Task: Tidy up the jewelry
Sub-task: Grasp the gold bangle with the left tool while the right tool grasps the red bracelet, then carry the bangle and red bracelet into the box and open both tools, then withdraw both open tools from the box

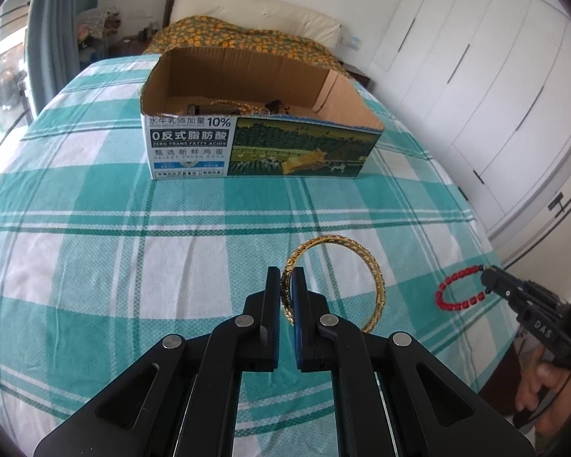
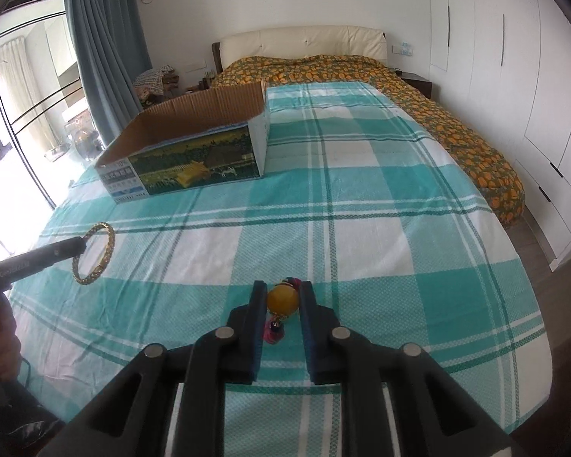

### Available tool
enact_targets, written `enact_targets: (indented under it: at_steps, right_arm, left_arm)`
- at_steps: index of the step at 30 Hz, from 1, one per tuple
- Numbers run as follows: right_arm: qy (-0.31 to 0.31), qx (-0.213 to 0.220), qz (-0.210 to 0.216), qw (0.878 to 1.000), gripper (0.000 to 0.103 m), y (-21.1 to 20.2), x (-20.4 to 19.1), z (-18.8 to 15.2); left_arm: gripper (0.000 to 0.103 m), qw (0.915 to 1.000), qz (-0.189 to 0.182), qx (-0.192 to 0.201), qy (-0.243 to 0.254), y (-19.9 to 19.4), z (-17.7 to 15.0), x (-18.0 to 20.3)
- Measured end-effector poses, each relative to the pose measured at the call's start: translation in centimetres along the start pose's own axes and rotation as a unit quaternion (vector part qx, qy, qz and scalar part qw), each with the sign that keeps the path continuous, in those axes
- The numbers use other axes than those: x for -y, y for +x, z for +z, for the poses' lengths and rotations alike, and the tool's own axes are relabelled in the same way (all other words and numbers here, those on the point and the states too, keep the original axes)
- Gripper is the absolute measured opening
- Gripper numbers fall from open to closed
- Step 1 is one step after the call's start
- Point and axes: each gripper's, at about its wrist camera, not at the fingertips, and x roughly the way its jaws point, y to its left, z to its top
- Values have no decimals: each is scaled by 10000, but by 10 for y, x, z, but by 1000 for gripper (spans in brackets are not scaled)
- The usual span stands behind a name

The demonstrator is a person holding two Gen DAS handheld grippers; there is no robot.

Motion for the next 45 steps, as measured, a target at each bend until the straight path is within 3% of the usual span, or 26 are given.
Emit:
enact_targets:
  at_steps: [11, 17, 23, 30, 39, 40, 42, 43, 44, 45]
  right_arm:
    - [-397, 557, 597, 9959, 17, -27, -37, 70]
    - [-460, 575, 945, 9928, 17, -20, -49, 100]
    - [-355, 687, 1344, 9879, 17, -13, -55, 156]
    - [-267, 378, 1593, 9861, 18, 39, -71, 205]
    - [-206, -421, 1584, 9863, 19, 133, -88, 207]
    - [-173, -461, 1544, 9868, 20, 139, -86, 206]
    - [-114, -445, 1403, 9890, 38, 143, -81, 204]
    - [-96, -380, 1318, 9905, 48, 141, -78, 203]
    - [-101, -328, 1231, 9918, 48, 138, -75, 203]
    - [-124, -284, 1156, 9928, 48, 134, -75, 203]
  left_arm:
    - [3, 9989, -204, 402, 95, -40, 53, -3]
    - [3, 9983, -306, 485, 90, -45, 78, -8]
    - [3, 9980, -221, 592, 34, -43, 119, -18]
    - [3, 9989, 4, 456, 48, -5, 154, -31]
    - [5, 9994, 327, -15, 92, 64, 166, -49]
    - [9, 9991, 406, -33, 119, 66, 165, -48]
    - [30, 9987, 465, -45, 180, 67, 161, -47]
    - [54, 9985, 511, -3, 192, 65, 159, -46]
    - [75, 9980, 600, 76, 209, 61, 157, -45]
    - [82, 9968, 735, 173, 244, 57, 155, -44]
